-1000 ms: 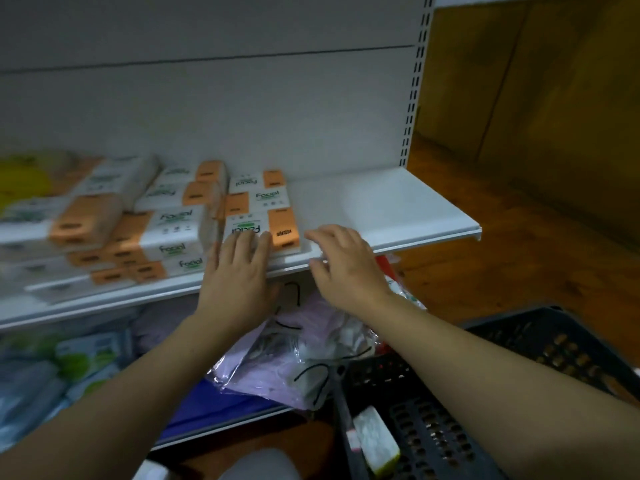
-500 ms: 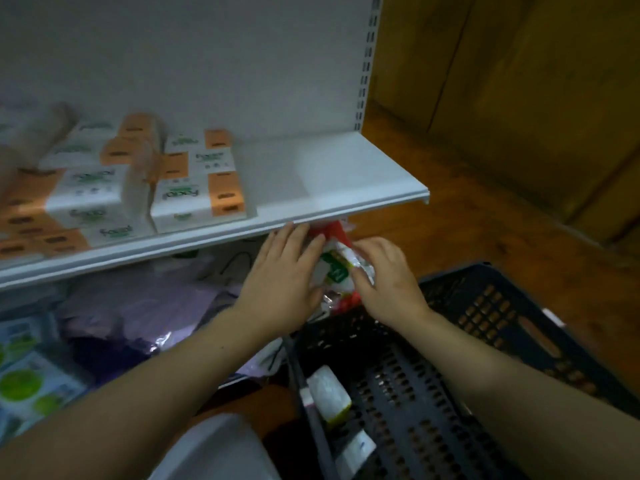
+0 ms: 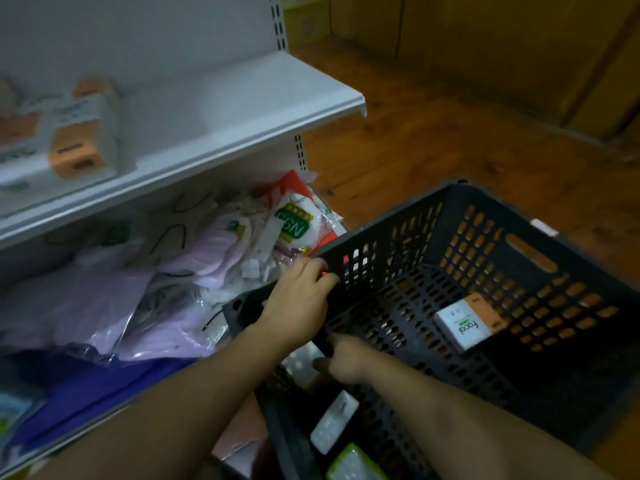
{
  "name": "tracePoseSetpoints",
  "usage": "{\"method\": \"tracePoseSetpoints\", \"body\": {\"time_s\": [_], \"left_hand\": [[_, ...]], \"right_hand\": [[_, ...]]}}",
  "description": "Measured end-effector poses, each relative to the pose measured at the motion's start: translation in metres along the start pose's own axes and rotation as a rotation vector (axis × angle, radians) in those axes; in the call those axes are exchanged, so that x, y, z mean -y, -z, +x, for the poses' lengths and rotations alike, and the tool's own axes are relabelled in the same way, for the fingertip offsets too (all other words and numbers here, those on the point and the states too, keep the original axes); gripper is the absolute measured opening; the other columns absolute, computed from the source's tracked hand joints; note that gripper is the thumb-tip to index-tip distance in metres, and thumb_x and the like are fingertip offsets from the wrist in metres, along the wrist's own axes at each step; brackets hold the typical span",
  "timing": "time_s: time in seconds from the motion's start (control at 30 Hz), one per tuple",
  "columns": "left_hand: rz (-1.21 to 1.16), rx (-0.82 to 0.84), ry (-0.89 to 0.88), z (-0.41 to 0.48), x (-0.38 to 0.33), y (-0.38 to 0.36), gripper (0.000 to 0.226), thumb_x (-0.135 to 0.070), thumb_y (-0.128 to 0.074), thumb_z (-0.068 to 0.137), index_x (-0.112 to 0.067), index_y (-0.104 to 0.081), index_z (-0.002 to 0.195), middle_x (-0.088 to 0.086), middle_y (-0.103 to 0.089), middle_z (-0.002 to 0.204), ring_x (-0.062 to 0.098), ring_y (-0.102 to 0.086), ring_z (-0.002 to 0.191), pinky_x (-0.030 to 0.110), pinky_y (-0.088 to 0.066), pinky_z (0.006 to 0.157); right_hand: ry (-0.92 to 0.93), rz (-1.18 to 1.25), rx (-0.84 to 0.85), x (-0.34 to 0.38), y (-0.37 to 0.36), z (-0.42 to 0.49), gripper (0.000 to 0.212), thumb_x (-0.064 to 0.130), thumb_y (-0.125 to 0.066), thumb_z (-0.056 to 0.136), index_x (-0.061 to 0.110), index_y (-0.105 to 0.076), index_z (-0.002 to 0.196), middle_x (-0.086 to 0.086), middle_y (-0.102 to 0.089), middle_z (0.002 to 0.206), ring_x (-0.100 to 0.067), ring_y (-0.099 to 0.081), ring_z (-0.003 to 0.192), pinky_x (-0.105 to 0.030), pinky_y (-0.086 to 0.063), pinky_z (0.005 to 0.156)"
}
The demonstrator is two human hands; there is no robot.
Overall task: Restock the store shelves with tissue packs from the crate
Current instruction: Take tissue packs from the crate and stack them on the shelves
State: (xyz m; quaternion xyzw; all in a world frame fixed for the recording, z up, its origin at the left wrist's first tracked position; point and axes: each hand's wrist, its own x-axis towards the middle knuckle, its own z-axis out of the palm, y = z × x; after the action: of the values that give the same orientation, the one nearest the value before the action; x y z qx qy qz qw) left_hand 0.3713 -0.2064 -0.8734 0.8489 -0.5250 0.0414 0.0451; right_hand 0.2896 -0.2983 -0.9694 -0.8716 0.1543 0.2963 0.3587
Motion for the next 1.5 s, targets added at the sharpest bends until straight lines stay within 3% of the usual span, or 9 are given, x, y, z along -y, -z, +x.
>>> {"method": "tracePoseSetpoints", "body": {"time_s": [0.23, 0.5, 0.63, 0.87, 1.0, 1.1, 1.2, 1.37, 1.5], "left_hand": [[-0.157, 0.598, 0.319, -0.018, 0.01, -0.022, 0.038, -0.016, -0.049, 0.088, -0.018, -0.05, 0.126, 0.008, -0.048, 0.123, 0.027, -0.051, 0.111, 0.035, -0.043, 0.091], [-0.694, 0.601, 0.553, -0.011, 0.022, -0.015, 0.076, -0.028, -0.074, 0.073, -0.016, -0.036, 0.138, 0.003, -0.056, 0.128, 0.019, -0.055, 0.113, 0.031, -0.045, 0.098], [-1.105, 0.482, 0.539, -0.001, 0.022, 0.015, 0.096, -0.034, -0.081, 0.058, -0.022, -0.035, 0.141, 0.0, -0.056, 0.127, 0.016, -0.057, 0.112, 0.035, -0.048, 0.098], [-1.522, 0.051, 0.543, 0.01, 0.02, 0.089, 0.087, -0.022, -0.081, 0.049, -0.025, -0.044, 0.127, 0.004, -0.062, 0.113, 0.018, -0.064, 0.093, 0.026, -0.052, 0.068], [-1.51, -0.273, 0.584, 0.008, 0.025, 0.137, 0.063, 0.001, -0.076, 0.069, -0.014, -0.05, 0.124, 0.001, -0.065, 0.097, 0.013, -0.063, 0.081, 0.026, -0.055, 0.069], [-1.403, -0.484, 0.647, 0.003, 0.035, 0.171, 0.054, -0.001, -0.07, 0.078, -0.022, -0.044, 0.12, 0.002, -0.059, 0.112, 0.015, -0.06, 0.09, 0.035, -0.055, 0.08], [-1.263, -0.717, 0.686, -0.006, 0.046, 0.205, 0.046, -0.006, -0.07, 0.08, -0.014, -0.036, 0.11, -0.004, -0.049, 0.099, 0.009, -0.052, 0.077, 0.011, -0.048, 0.057], [-1.163, -0.829, 0.689, -0.038, 0.073, 0.238, 0.027, -0.013, -0.07, 0.081, -0.019, -0.045, 0.089, -0.008, -0.058, 0.087, 0.004, -0.059, 0.075, 0.009, -0.047, 0.053], [-1.118, -0.867, 0.649, -0.068, 0.091, 0.256, 0.04, -0.004, -0.068, 0.08, -0.02, -0.043, 0.107, -0.013, -0.056, 0.104, 0.007, -0.06, 0.089, 0.011, -0.05, 0.063]], "right_hand": [[-0.023, -0.044, -0.102, 0.006, -0.028, 0.005, 0.014, 0.026, -0.046, 0.096, 0.015, -0.054, 0.092, -0.014, -0.06, 0.108, -0.031, -0.058, 0.1, -0.031, -0.04, 0.069], [0.014, 0.175, -0.264, -0.008, 0.061, -0.03, 0.032, 0.023, -0.037, 0.1, 0.016, -0.038, 0.068, -0.004, -0.044, 0.074, -0.019, -0.045, 0.077, -0.029, -0.031, 0.066], [0.084, 0.443, -0.246, 0.001, 0.125, -0.069, 0.025, 0.02, -0.038, 0.101, 0.011, -0.042, 0.077, -0.003, -0.038, 0.07, -0.014, -0.038, 0.062, -0.026, -0.035, 0.058], [0.119, 0.917, -0.215, 0.036, 0.175, -0.098, 0.026, 0.031, -0.04, 0.101, 0.017, -0.06, 0.11, -0.005, -0.063, 0.095, -0.019, -0.052, 0.082, -0.027, -0.041, 0.064], [0.3, 0.854, -0.47, 0.077, 0.19, -0.117, 0.02, 0.026, -0.046, 0.1, 0.029, -0.052, 0.119, -0.006, -0.065, 0.112, -0.024, -0.06, 0.103, -0.038, -0.048, 0.086], [0.463, 0.72, -0.609, 0.119, 0.197, -0.134, 0.025, 0.029, -0.039, 0.101, 0.038, -0.046, 0.123, 0.0, -0.056, 0.126, -0.019, -0.055, 0.114, -0.038, -0.047, 0.096], [0.643, 0.665, -0.55, 0.164, 0.193, -0.144, 0.025, 0.016, -0.051, 0.096, 0.033, -0.052, 0.114, 0.01, -0.063, 0.112, 0.001, -0.062, 0.099, -0.018, -0.051, 0.083], [0.676, 0.602, -0.585, 0.221, 0.186, -0.137, 0.019, 0.022, -0.052, 0.096, 0.037, -0.053, 0.107, 0.017, -0.063, 0.106, -0.001, -0.062, 0.097, -0.033, -0.053, 0.09], [0.671, 0.481, -0.62, 0.263, 0.173, -0.131, 0.028, 0.038, -0.05, 0.095, 0.034, -0.051, 0.123, 0.011, -0.063, 0.113, -0.013, -0.059, 0.105, -0.041, -0.048, 0.096]]}}
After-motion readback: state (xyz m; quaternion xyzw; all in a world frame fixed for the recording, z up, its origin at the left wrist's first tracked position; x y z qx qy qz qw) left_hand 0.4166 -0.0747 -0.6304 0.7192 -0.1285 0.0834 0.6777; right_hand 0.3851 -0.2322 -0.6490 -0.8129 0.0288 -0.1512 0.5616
